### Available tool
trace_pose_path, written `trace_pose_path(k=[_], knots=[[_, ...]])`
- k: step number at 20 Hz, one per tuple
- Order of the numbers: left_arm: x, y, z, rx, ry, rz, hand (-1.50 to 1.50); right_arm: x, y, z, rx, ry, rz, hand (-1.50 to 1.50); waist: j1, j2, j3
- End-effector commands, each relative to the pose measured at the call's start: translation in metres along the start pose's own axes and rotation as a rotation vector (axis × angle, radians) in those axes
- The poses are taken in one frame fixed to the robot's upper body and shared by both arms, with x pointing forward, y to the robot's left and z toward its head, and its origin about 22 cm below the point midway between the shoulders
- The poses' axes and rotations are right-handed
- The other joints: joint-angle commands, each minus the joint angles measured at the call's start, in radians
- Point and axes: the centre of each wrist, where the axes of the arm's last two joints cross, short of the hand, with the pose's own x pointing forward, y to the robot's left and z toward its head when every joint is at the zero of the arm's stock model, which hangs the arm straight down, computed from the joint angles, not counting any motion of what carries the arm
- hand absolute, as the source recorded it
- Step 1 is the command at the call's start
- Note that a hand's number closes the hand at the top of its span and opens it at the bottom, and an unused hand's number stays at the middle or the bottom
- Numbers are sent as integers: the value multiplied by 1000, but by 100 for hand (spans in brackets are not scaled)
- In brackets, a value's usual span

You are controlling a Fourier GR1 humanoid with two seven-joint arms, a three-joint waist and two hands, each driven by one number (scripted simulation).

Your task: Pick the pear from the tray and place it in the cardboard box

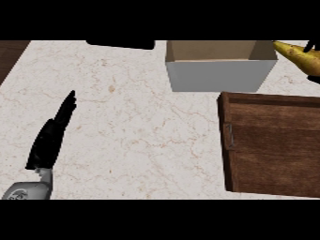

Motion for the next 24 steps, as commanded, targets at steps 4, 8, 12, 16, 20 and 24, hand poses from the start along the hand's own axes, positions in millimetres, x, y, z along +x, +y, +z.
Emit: trace_pose_path(k=[4, 8, 12, 16, 20, 24], knots=[[-4, 0, 1, 22, 25, 6, 0, 14, -15, -39, 36, -276, -244, 150, -17, -10, -3], [-12, 5, 5, 35, 38, 3, 0, 28, -7, -72, 37, -297, -280, 150, -29, -13, -4], [-8, 10, 3, 36, 36, -6, 0, 55, -17, -112, 101, -279, -269, 150, -36, -16, -5], [-21, 7, 16, 25, 38, -5, 0, 70, 4, -138, 144, -283, -255, 150, -46, -20, -6], [-16, 5, 4, 46, 39, 7, 0, 90, 41, -168, 209, -274, -244, 150, -53, -17, -6], [-15, 12, 4, 48, 36, -6, 0, 99, 70, -181, 260, -244, -228, 150, -48, -13, -5]])
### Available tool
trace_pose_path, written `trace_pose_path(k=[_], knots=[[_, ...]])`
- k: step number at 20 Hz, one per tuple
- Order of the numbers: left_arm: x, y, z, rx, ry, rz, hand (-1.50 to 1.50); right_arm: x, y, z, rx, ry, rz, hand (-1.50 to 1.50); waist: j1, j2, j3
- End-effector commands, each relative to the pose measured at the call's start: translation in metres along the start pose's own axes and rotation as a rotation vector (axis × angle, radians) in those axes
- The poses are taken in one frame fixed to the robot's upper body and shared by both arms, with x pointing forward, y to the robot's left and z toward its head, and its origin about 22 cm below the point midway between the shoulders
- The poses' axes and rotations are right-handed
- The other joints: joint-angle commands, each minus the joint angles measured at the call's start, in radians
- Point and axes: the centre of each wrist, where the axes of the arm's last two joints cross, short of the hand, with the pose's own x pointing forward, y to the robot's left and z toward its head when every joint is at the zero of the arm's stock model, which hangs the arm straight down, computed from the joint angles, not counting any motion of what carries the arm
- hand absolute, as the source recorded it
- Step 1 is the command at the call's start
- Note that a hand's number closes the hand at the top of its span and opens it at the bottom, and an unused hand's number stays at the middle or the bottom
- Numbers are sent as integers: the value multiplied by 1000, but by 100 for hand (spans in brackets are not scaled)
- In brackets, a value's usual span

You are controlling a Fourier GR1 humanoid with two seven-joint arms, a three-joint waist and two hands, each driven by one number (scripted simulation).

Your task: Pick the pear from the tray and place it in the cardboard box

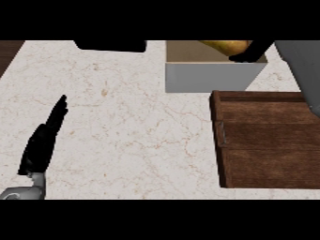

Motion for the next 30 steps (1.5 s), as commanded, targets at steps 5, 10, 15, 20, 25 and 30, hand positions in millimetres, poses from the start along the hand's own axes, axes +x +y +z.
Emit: trace_pose_path(k=[5, 10, 15, 20, 25, 30], knots=[[15, -5, -2, 0, -6, 11, 0, -6, 68, -26, 165, 10, -13, 150, -5, 0, 1], [6, -8, 1, 12, -4, 0, 0, 11, 112, -59, 175, 98, -94, -150, -1, 2, 0], [25, 1, -8, -4, -23, -7, 0, 2, 99, -47, 113, 65, -158, -150, 12, 10, 1], [17, 3, 1, -12, -11, -4, 0, -5, 96, -37, -82, 84, -396, -150, 6, 6, 1], [11, 0, 0, -15, -22, 13, 0, -6, 63, -28, -222, 94, -580, -150, 25, 18, 1], [23, -7, -8, -21, -21, -1, 0, -20, 24, 8, -351, 102, -712, -150, 21, 23, 2]])
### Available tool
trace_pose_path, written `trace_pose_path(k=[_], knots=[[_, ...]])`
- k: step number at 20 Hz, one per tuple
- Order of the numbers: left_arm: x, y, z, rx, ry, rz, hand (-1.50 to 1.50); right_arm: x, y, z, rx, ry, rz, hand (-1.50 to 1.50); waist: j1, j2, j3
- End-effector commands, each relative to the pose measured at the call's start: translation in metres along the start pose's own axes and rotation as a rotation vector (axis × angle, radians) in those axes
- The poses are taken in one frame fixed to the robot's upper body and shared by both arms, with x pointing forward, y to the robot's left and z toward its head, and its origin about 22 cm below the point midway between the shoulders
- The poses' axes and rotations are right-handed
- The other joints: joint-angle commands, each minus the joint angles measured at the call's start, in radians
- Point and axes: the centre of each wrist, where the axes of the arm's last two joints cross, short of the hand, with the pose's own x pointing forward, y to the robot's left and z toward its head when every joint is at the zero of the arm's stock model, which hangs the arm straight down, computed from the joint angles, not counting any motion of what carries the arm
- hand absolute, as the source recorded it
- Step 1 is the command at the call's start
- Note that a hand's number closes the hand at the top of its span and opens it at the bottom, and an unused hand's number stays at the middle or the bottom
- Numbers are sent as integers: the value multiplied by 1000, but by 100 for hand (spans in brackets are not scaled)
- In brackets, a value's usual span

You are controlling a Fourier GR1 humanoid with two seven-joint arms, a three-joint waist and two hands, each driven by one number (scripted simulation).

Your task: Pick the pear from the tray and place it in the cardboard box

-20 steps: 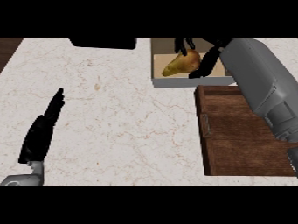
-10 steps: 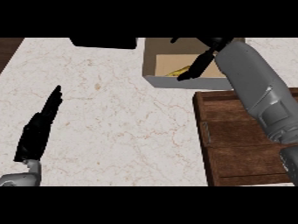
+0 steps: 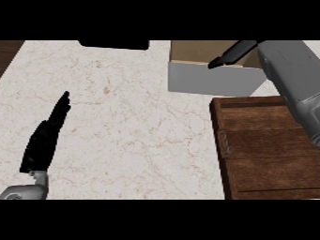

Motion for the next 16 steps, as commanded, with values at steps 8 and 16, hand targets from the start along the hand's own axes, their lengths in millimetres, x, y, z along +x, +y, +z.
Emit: trace_pose_path(k=[8, 16], knots=[[6, 0, -5, -29, -28, 12, 0, 29, -104, 75, -294, 24, -114, -150, 31, 28, 3], [15, -7, -8, -45, -72, 0, 0, 49, -145, 118, -295, 10, -70, -150, 60, 45, 8]])
